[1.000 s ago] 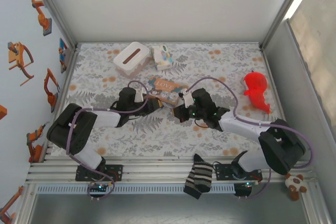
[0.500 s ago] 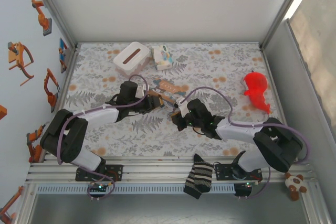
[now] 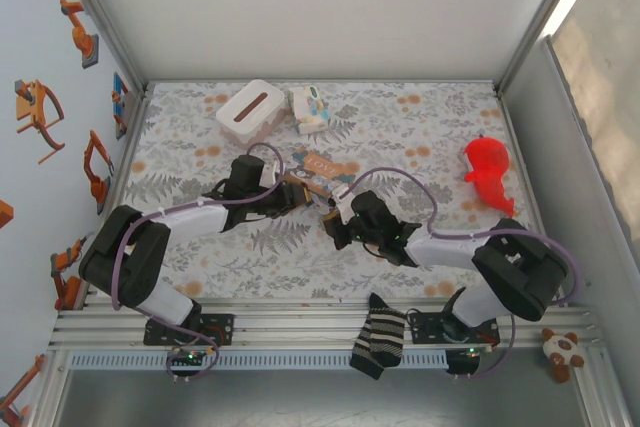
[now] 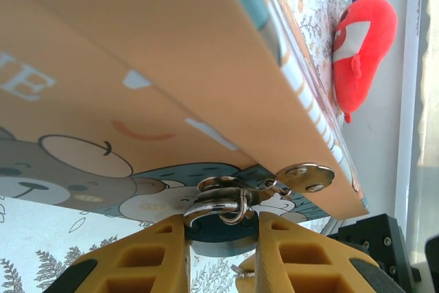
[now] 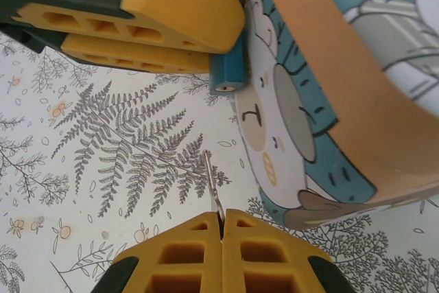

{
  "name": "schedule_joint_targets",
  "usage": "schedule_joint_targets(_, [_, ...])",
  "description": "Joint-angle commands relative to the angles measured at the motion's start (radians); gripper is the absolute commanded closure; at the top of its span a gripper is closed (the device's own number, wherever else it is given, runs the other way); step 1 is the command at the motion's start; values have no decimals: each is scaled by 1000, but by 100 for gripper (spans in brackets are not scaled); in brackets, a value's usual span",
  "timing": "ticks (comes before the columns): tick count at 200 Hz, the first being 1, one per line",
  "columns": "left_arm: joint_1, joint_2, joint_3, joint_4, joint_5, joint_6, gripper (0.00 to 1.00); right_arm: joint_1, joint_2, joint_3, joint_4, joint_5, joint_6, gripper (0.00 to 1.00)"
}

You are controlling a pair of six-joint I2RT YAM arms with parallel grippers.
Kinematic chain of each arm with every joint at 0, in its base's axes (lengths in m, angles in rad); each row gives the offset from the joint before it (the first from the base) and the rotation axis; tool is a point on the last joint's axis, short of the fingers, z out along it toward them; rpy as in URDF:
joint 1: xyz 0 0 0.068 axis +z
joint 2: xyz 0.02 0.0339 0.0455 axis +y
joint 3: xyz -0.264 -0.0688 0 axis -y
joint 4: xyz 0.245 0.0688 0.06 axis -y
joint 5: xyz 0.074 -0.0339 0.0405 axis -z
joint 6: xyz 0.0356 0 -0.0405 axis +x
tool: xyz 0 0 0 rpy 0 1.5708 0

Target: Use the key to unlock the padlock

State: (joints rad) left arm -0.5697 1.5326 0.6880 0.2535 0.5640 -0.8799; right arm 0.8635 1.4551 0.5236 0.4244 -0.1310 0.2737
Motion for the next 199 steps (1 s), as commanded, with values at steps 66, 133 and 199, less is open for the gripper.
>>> schedule_joint_targets(66, [-6, -1, 22, 30, -3, 9, 76, 43, 64, 46, 89, 123, 12, 100])
schedule_joint_targets(133, [-6, 0, 23, 23, -6, 10, 76, 57, 86, 49, 130, 179, 33, 100])
schedule_joint_targets(199, [-6, 4, 25, 20, -7, 10, 76, 64, 93, 53, 129, 218, 45, 100])
